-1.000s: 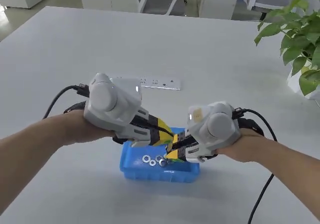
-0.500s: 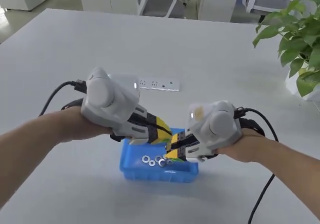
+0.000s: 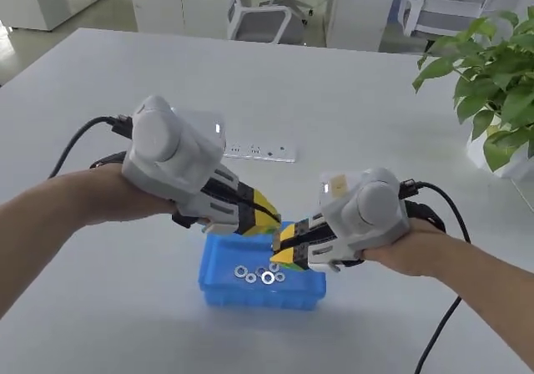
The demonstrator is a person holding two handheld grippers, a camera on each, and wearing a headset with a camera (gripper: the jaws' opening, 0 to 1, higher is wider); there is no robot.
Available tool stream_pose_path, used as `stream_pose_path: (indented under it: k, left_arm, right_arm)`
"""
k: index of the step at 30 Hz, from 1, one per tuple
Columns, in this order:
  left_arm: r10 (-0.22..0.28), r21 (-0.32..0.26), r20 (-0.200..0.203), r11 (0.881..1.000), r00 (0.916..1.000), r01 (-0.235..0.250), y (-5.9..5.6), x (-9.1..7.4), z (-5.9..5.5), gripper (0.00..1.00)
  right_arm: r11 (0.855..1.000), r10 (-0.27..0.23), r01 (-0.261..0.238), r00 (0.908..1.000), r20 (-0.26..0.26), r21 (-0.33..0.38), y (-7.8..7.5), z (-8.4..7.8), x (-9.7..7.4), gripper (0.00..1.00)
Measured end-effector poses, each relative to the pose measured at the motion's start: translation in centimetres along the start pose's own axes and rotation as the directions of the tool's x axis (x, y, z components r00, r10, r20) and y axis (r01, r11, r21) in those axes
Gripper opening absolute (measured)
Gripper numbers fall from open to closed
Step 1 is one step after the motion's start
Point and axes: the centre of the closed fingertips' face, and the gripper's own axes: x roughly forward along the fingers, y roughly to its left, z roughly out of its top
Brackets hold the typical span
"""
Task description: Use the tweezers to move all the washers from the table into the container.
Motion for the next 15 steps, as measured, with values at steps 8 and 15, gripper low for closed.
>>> stream_pose_path:
  k: [8,15]
  left_arm:
    - [-0.017,0.029,-0.006,0.999,0.9998,0.017,-1.3,-1.3,1.2,0.05]
    - [-0.033,0.041,-0.009,0.999,0.9994,0.034,-2.6,-2.5,2.0,0.05]
  right_arm:
    - [1.000,-0.009,0.009,0.9999,0.007,-0.010,0.9,1.4,-1.0,0.07]
    - [1.000,-0.018,0.019,0.9997,0.014,-0.019,2.2,2.6,-2.0,0.07]
